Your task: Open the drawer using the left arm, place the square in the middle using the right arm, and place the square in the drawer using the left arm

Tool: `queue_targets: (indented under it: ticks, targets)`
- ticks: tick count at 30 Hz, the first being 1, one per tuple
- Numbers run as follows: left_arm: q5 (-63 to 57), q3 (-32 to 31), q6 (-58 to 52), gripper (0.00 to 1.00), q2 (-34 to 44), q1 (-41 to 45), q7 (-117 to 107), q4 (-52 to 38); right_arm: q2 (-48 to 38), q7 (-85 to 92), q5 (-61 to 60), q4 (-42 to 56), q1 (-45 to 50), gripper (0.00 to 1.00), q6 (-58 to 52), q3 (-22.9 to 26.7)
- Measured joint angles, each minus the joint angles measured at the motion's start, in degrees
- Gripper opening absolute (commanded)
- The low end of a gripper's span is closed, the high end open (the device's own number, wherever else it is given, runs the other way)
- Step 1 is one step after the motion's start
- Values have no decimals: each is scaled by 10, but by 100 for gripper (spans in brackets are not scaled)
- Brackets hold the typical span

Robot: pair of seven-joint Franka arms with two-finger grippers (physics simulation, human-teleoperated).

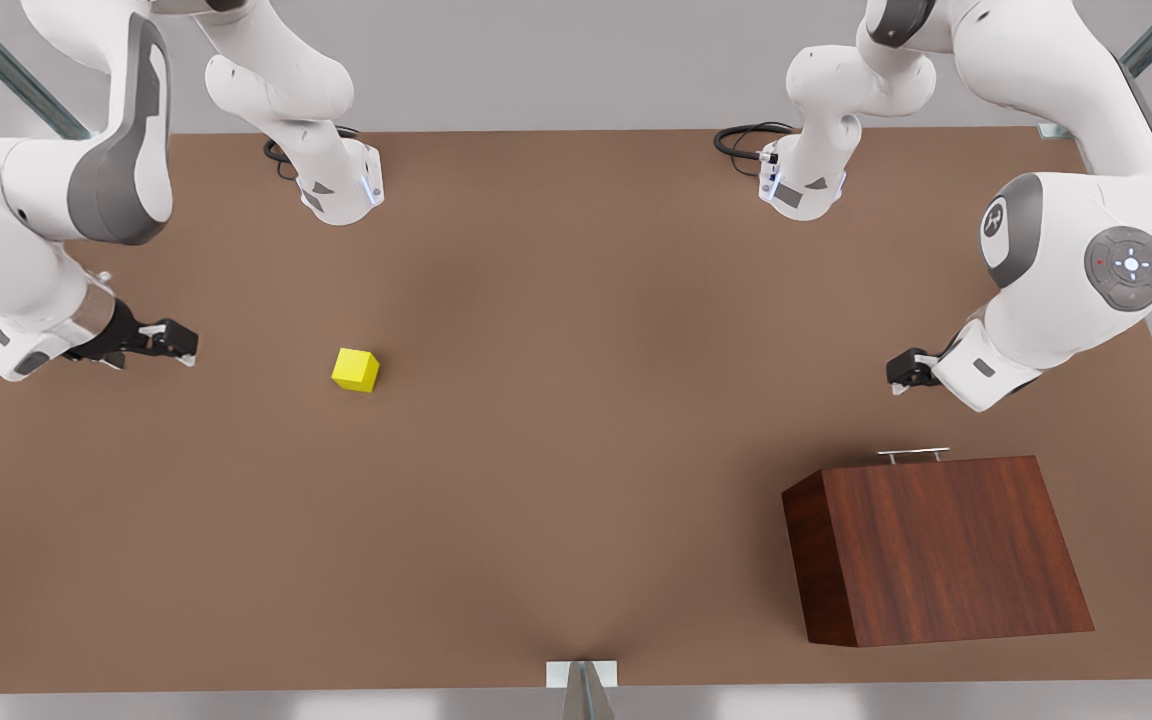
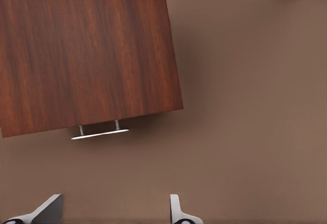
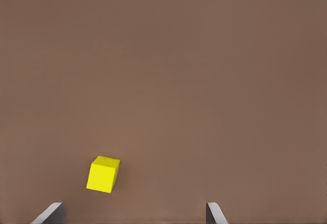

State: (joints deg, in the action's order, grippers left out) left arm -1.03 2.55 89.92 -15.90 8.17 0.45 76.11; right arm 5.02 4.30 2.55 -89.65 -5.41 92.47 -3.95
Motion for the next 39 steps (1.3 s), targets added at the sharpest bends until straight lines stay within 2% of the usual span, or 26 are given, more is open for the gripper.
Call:
queue_targets:
  ticks: [4,7,10,14,18,21,23,25,26,27,29,30,31,33,35,39]
  targets:
    - [-3,1,7,100,5,0,-78,7,-1,-5,-1,-11,4,100,5,-4]
    - [-2,12,112,100,65,-9,-288,127,-8,-86,-5,-76,8,100,31,-37]
    - [0,14,270,100,140,-7,-442,297,-27,-137,-8,-165,87,100,129,-39]
    - [1,15,401,100,153,-5,-591,394,-50,-334,-13,-296,170,100,227,-37]
    - [2,23,500,100,146,-2,-720,455,-56,-344,-15,-412,272,100,327,-22]
    - [4,37,517,100,135,-6,-761,469,-53,-307,-15,-486,366,100,432,9]
    - [14,40,537,100,134,-26,-762,483,-43,-306,-15,-491,409,100,467,11]
    - [28,41,540,100,131,-43,-765,486,-14,-304,-16,-479,459,100,500,37]
    - [35,44,540,100,132,-43,-765,488,16,-303,-16,-446,429,100,494,42]
    - [44,45,559,100,134,-39,-765,504,41,-264,-16,-397,326,100,444,44]
    - [60,45,588,100,132,-28,-765,524,49,-188,-15,-360,0,100,403,46]
    - [68,45,590,100,131,-22,-765,524,49,-178,-16,-344,-11,100,370,47]
    - [75,45,592,100,130,-19,-765,525,48,-172,-16,-347,26,100,367,53]
    - [88,51,596,100,127,-19,-765,525,51,-167,-16,-344,2,100,369,59]
    - [97,54,600,100,125,-34,-765,525,99,-158,-16,-320,17,100,365,57]
    - [108,64,610,100,113,-32,-765,526,102,-167,-64,-352,62,100,377,57]
